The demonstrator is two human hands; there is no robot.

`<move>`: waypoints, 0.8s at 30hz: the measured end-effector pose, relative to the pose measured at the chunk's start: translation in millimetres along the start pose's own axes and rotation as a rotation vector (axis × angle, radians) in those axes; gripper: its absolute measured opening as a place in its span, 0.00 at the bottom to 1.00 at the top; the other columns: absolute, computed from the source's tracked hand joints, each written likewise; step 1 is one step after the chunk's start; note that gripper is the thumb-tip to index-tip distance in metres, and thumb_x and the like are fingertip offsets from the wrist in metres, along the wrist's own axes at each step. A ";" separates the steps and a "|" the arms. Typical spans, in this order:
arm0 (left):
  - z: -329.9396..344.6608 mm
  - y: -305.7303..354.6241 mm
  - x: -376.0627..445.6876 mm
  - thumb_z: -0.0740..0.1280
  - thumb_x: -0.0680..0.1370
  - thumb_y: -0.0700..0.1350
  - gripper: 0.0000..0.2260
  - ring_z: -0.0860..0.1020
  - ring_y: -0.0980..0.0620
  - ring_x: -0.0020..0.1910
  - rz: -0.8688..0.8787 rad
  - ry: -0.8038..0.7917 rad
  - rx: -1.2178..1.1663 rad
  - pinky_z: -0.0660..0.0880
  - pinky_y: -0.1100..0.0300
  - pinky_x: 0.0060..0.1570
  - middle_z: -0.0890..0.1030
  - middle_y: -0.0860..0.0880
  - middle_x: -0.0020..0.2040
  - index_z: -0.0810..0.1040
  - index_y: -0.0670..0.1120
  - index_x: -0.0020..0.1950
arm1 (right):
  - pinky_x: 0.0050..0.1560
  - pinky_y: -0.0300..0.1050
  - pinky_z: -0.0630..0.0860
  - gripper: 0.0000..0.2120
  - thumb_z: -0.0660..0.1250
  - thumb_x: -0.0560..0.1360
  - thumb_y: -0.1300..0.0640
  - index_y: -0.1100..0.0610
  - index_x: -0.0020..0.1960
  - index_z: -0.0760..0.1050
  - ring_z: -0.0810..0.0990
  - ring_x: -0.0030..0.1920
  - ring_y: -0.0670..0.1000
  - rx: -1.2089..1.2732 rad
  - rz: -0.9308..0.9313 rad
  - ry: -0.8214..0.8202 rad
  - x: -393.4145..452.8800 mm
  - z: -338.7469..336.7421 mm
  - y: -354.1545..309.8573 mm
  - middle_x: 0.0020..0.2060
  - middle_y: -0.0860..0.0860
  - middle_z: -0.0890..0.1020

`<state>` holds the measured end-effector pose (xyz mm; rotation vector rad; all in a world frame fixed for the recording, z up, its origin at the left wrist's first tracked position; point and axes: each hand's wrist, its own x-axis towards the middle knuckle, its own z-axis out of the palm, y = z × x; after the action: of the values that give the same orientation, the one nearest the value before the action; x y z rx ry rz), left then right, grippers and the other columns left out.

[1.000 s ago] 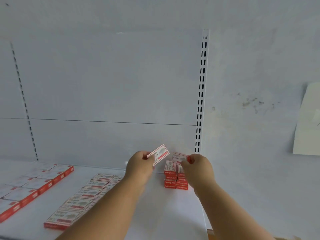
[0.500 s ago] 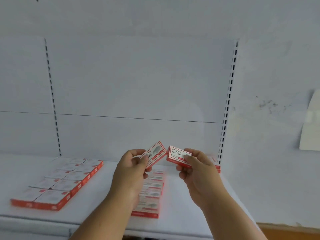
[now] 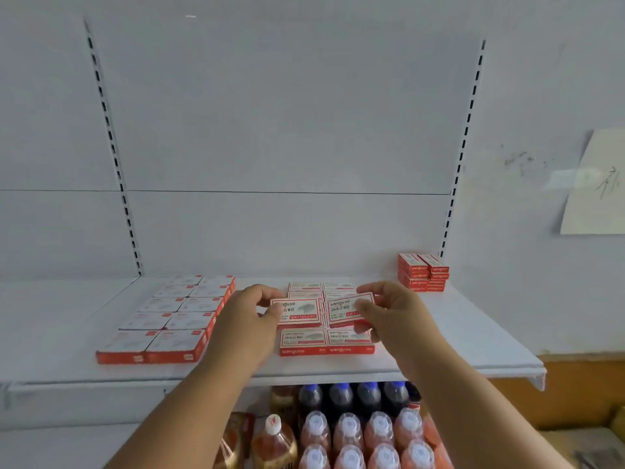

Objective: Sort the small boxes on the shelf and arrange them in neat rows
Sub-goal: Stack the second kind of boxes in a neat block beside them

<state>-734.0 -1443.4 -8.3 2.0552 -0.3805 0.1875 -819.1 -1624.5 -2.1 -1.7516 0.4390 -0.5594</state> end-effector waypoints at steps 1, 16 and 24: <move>-0.3 -1.9 -0.9 0.64 0.82 0.45 0.06 0.80 0.55 0.46 0.010 -0.018 0.071 0.68 0.73 0.31 0.79 0.53 0.55 0.78 0.55 0.54 | 0.33 0.44 0.77 0.06 0.67 0.77 0.61 0.54 0.53 0.78 0.83 0.33 0.50 -0.130 -0.009 0.017 -0.8 -0.3 1.3 0.38 0.53 0.84; 12.8 -15.8 -12.2 0.69 0.77 0.53 0.15 0.75 0.57 0.46 0.173 -0.139 0.282 0.68 0.71 0.43 0.73 0.53 0.61 0.78 0.54 0.63 | 0.41 0.42 0.68 0.12 0.60 0.79 0.52 0.58 0.55 0.76 0.74 0.40 0.50 -0.846 -0.099 0.071 -3.7 11.1 15.2 0.47 0.50 0.71; 11.7 -19.0 -11.2 0.72 0.76 0.50 0.17 0.75 0.58 0.52 0.217 -0.159 0.278 0.71 0.68 0.51 0.72 0.54 0.62 0.77 0.51 0.64 | 0.48 0.39 0.70 0.22 0.65 0.76 0.40 0.55 0.60 0.77 0.77 0.48 0.48 -0.788 -0.149 -0.012 -5.0 -0.5 21.3 0.53 0.48 0.75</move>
<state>-738.3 -1442.8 -32.8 2.3082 -0.7110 0.2187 -823.5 -1627.2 -23.3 -2.5557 0.5692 -0.5120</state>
